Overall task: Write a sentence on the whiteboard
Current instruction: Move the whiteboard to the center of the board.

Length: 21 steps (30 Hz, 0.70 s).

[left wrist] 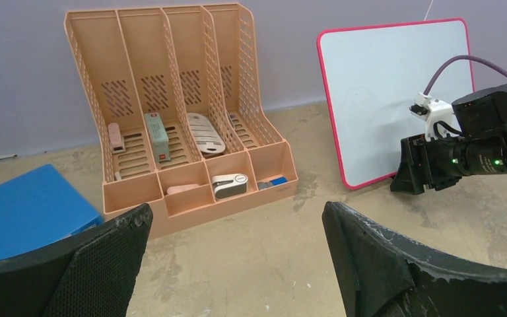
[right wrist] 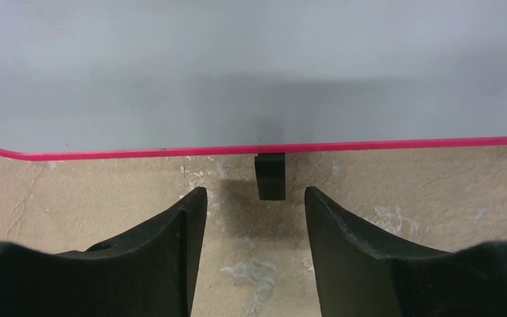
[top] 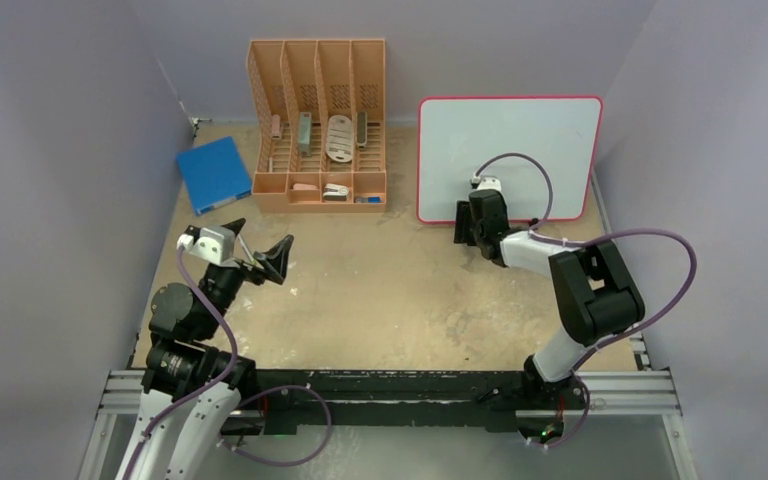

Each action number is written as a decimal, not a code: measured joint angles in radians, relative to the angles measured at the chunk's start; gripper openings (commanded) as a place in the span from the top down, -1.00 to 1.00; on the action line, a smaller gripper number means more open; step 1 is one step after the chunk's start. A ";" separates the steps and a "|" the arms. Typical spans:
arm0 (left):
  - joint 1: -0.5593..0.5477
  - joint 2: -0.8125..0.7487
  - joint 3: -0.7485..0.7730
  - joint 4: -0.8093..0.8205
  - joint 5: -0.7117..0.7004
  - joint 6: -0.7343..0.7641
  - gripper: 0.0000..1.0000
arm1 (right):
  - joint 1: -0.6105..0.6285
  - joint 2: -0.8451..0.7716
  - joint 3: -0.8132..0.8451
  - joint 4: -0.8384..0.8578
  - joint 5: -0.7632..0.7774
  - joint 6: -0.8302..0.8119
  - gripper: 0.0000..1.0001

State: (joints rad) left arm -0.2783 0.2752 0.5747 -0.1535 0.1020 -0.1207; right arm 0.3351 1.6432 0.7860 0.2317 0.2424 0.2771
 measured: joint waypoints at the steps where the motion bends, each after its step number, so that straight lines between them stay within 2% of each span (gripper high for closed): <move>1: 0.000 0.000 0.000 0.000 0.000 0.000 -1.00 | 0.000 0.004 0.003 0.003 0.002 -0.001 -0.12; 12: 0.000 0.003 0.000 0.003 0.005 0.000 -1.00 | 0.000 0.067 0.064 0.021 0.013 -0.024 0.10; 17: -0.001 0.007 0.000 0.003 0.007 0.000 -1.00 | 0.000 0.100 0.078 0.014 0.034 -0.036 0.38; 21: -0.004 0.011 0.000 0.003 0.009 0.000 -1.00 | 0.000 0.106 0.081 0.010 0.058 -0.048 0.70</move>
State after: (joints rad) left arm -0.2825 0.2863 0.5747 -0.1505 0.1112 -0.1204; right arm 0.3355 1.7496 0.8669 0.2417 0.3000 0.2287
